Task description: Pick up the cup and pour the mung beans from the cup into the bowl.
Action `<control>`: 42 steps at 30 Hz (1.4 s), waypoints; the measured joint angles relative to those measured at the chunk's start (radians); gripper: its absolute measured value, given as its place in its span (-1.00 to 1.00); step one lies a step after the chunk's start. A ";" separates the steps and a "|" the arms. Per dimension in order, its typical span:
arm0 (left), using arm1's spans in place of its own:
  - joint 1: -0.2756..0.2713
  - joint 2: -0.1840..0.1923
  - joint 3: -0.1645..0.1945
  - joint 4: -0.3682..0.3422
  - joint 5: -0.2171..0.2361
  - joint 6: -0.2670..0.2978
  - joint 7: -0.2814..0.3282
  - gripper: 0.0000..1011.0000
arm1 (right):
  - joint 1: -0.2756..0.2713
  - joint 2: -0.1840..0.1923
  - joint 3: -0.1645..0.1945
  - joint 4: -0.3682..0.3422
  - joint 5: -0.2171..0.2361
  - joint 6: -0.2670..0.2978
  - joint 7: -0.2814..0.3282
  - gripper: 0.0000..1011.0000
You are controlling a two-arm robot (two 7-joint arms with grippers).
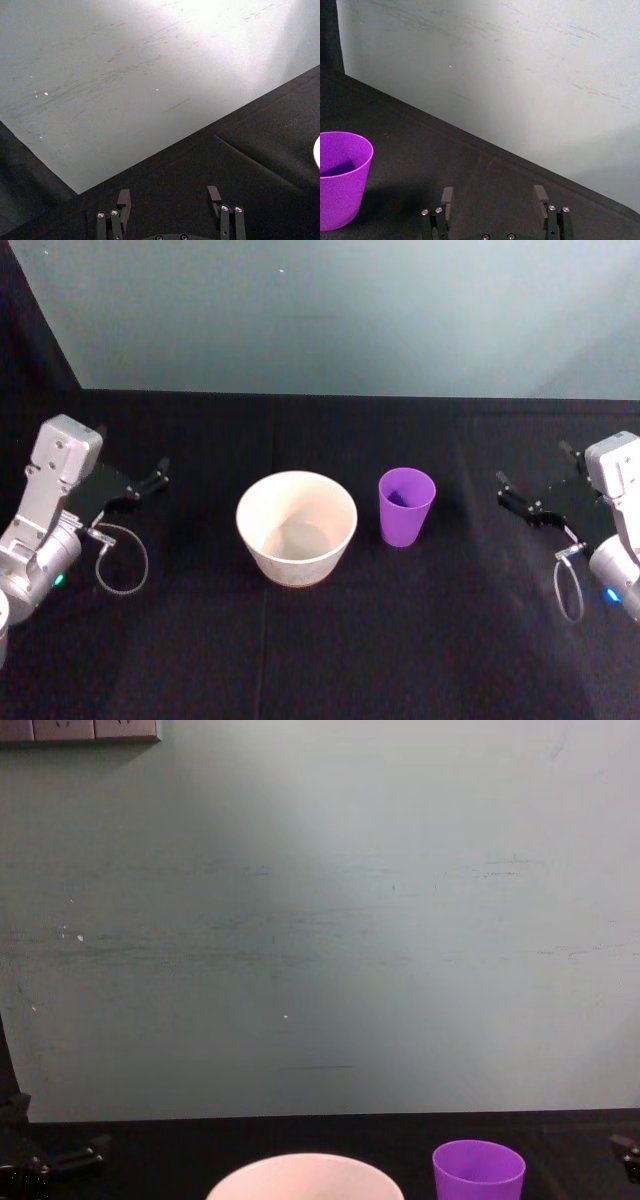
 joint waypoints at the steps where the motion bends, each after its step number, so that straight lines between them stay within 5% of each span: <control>1: 0.000 0.000 0.000 0.000 0.000 0.000 0.000 0.98 | 0.000 0.000 0.000 0.000 0.000 0.000 0.000 0.98; 42: 0.000 0.000 0.000 0.000 0.000 0.000 0.000 0.98 | 0.000 0.000 0.000 0.000 0.000 0.000 0.000 0.98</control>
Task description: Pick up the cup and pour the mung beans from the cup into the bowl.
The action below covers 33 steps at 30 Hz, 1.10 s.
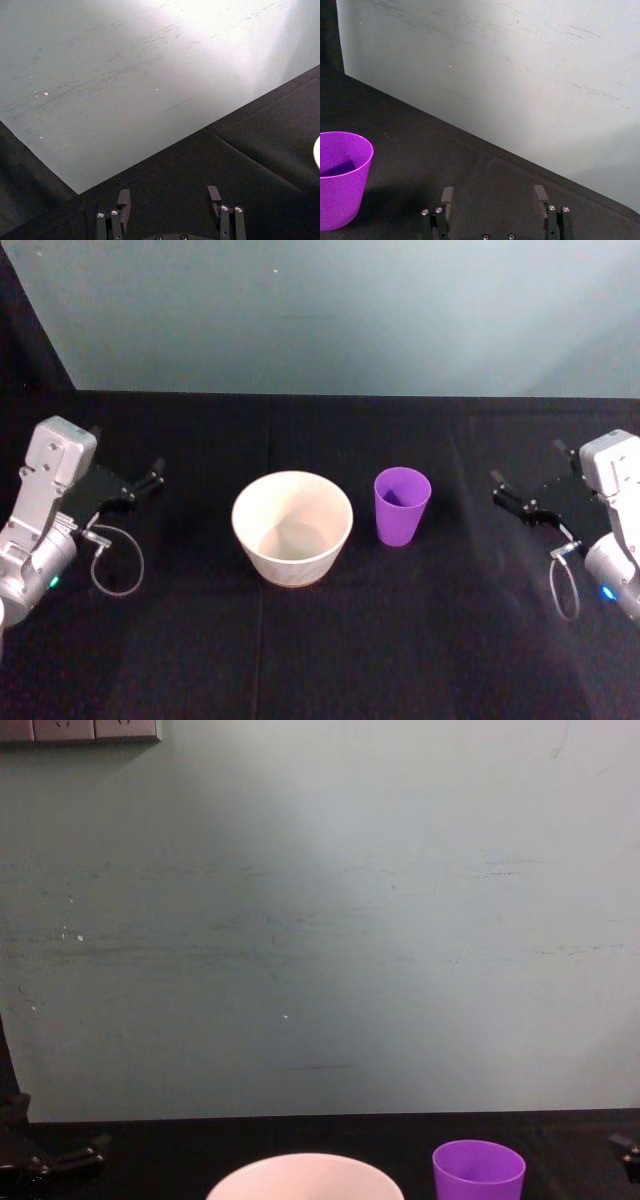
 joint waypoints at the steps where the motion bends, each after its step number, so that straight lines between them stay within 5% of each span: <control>1: 0.000 0.000 0.000 0.000 0.000 0.000 0.000 0.98 | 0.000 0.000 0.000 0.000 0.000 0.000 0.000 0.98; 9: 0.000 0.000 0.000 0.000 0.000 0.000 0.000 0.98 | -0.007 0.002 0.006 -0.003 0.003 -0.007 0.002 0.98; 17: 0.000 0.000 0.000 0.000 0.000 0.000 0.000 0.98 | -0.091 0.042 0.060 -0.034 0.062 -0.073 0.075 0.98; 26: 0.000 0.000 0.000 0.000 0.000 0.000 0.000 0.98 | -0.170 0.077 0.100 -0.063 0.198 -0.159 0.263 0.98; 33: 0.000 0.000 0.000 0.000 0.000 0.000 0.000 0.98 | -0.150 0.039 0.077 -0.025 0.255 -0.153 0.384 0.98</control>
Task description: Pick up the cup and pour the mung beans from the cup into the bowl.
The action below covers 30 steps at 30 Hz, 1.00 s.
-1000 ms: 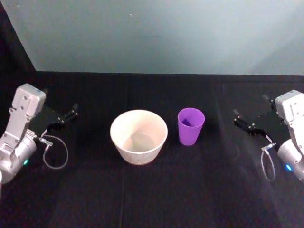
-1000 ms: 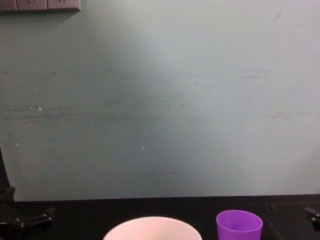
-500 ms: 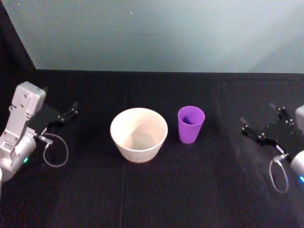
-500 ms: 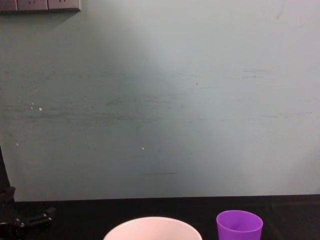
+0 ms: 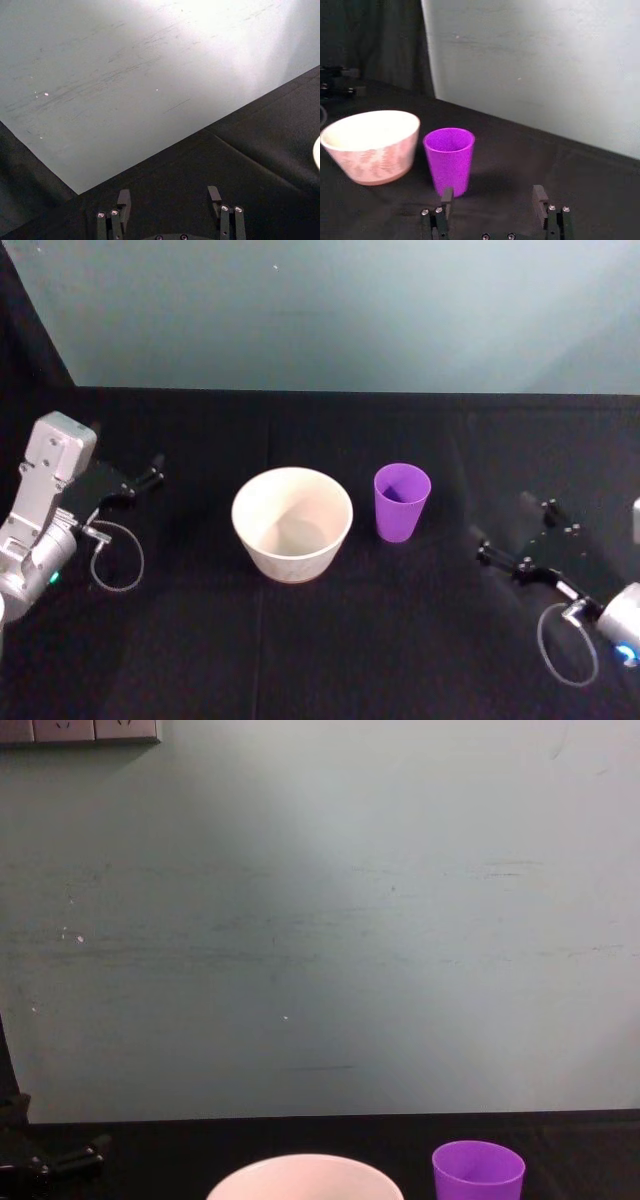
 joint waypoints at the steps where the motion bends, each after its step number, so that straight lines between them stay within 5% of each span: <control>1: 0.000 0.000 0.000 0.000 0.000 0.000 0.000 0.98 | 0.000 0.000 0.000 0.000 0.000 0.000 0.000 0.98; 6: 0.000 0.000 0.000 0.000 0.000 0.000 0.000 0.98 | 0.024 -0.038 -0.016 0.021 0.008 0.015 0.041 0.98; 15: 0.000 0.000 0.000 0.000 0.000 0.000 0.000 0.98 | 0.043 -0.092 -0.040 0.026 -0.052 0.017 0.041 0.98; 30: 0.000 0.000 0.000 0.000 0.000 0.000 0.000 0.98 | 0.122 -0.196 -0.059 0.129 -0.123 0.037 0.031 0.98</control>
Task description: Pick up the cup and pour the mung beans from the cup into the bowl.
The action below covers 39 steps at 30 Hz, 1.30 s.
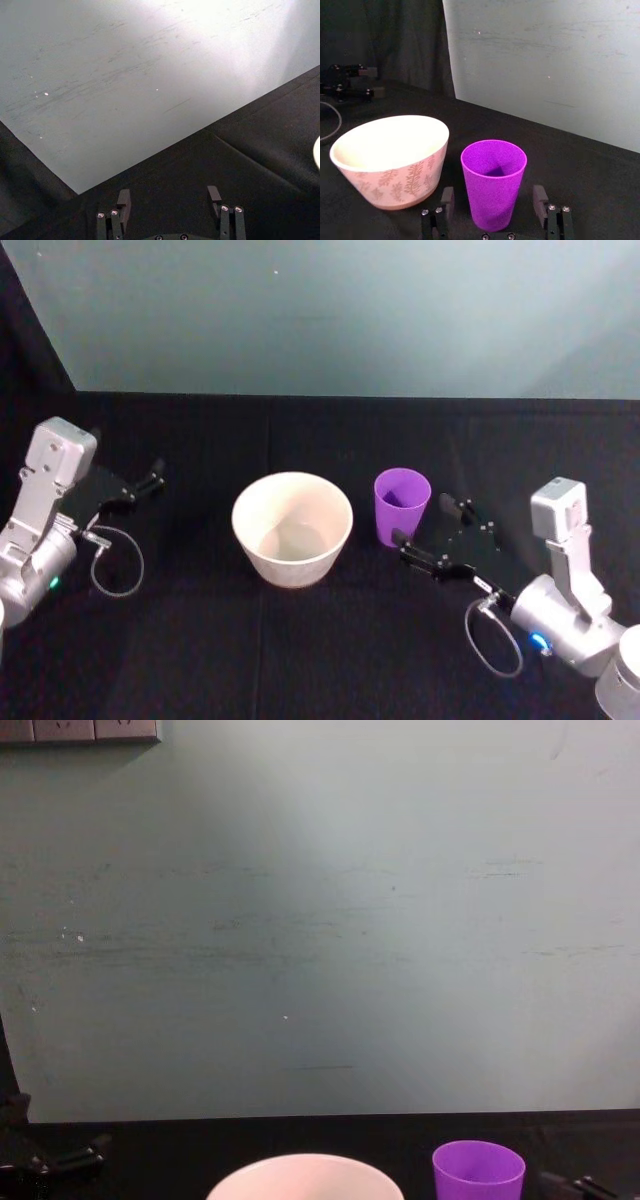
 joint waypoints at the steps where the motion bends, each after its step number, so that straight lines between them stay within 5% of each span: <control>1: 0.000 0.000 0.000 0.000 0.000 0.000 0.000 0.98 | 0.005 -0.005 -0.001 0.006 -0.003 0.002 0.000 0.98; 21: 0.000 0.000 0.000 0.000 0.000 0.000 0.000 0.98 | 0.082 -0.106 0.007 0.090 -0.060 0.028 0.006 0.98; 39: 0.000 0.000 0.000 0.000 0.000 0.000 0.000 0.98 | 0.081 -0.127 0.026 0.100 -0.087 0.013 -0.007 0.98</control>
